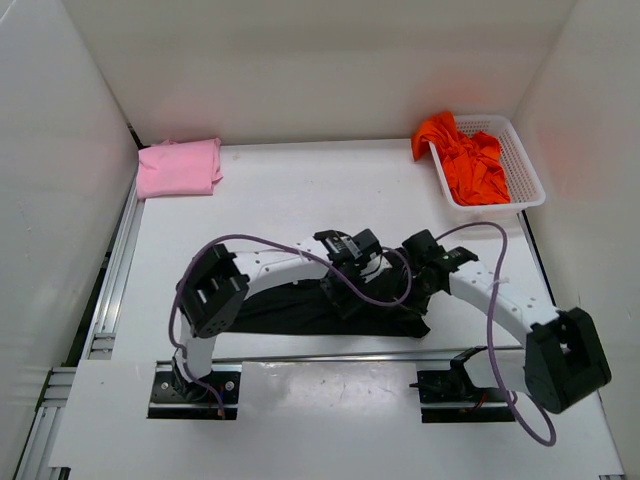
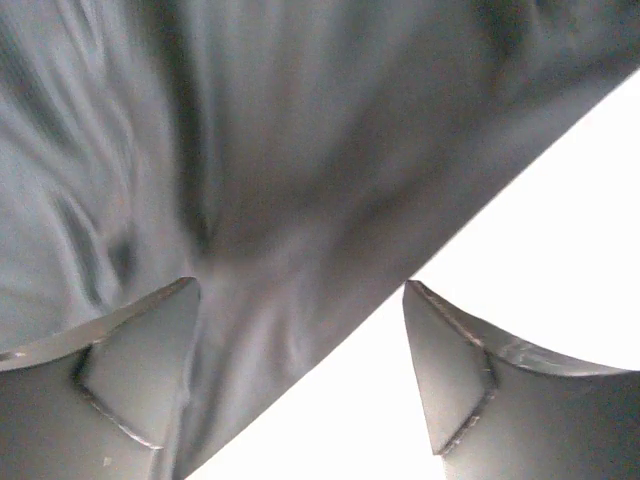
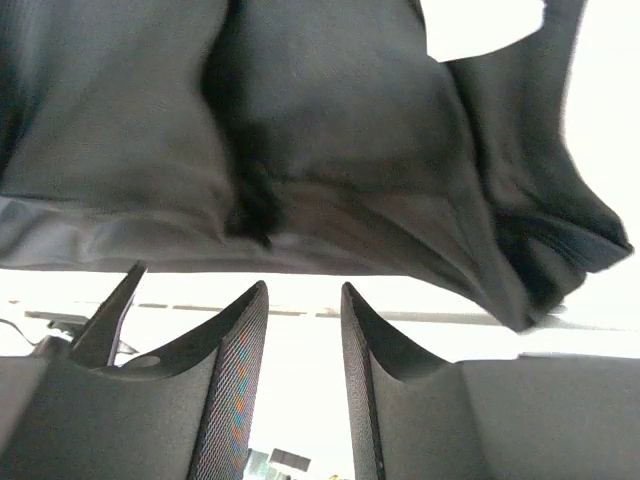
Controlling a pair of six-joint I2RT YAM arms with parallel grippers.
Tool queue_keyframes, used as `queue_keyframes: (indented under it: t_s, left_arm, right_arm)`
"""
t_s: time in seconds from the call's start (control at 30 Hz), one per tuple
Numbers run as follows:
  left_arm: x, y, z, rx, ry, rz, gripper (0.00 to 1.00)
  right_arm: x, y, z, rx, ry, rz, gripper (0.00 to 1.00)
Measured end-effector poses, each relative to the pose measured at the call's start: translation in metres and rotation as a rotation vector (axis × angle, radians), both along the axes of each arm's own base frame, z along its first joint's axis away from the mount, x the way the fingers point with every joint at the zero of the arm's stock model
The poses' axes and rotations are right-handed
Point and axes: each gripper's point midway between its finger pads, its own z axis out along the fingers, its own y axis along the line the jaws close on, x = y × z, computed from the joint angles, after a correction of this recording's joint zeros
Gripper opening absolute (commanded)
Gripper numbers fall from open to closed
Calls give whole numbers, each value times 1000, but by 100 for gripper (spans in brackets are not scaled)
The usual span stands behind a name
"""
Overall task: Fold and stack the t-shirts
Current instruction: Fold the other side of the tshirt into a rectangle, then rotate the tshirt 90 degrees
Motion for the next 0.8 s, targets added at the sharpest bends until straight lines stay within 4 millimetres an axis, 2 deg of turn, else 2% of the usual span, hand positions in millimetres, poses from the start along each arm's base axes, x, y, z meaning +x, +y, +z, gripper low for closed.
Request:
queue_keyframes:
  t_s: [0.03,0.13,0.2,0.3,0.37,0.43,0.5,0.57,0.63,0.67,0.73,0.8]
  left_arm:
    - [-6,4,7,-12,25,1,100]
    - [-17,11,37,-81,67,0,100]
    - [-24,17,67,-154,88,2,100]
    - [-26,24,100,-246,87,13,100]
    - [-21,34,106,-266,83,41,100]
    - [-7,43,101,-265,79,91,100]
    - [25,65,89,-247,54,199,96]
    - [70,103,76,-213,-13,356,89]
    - [117,162,62,-163,-102,554,85]
    - [133,196,54,-124,-146,649,85]
    - [146,264,36,-29,-199,830,85]
    - [139,316,19,73,-204,956,85]
  right_arm:
    - [0,-4,5,-14,-17,-4,41]
    - [13,-15,23,-44,-81,-29,41]
    - [32,-22,36,-56,-127,-65,41]
    - [59,-33,47,-82,-163,-102,41]
    - [76,-40,47,-105,-169,-122,41]
    - [92,-46,43,-126,-157,-136,39]
    - [107,-48,36,-143,-139,-134,36]
    - [124,-47,30,-158,-120,-121,35]
    - [143,-43,21,-164,-114,-103,32]
    - [152,-41,16,-167,-109,-96,30]
    - [162,-37,2,-172,-85,-83,28]
    - [168,-34,-13,-177,-48,-72,26]
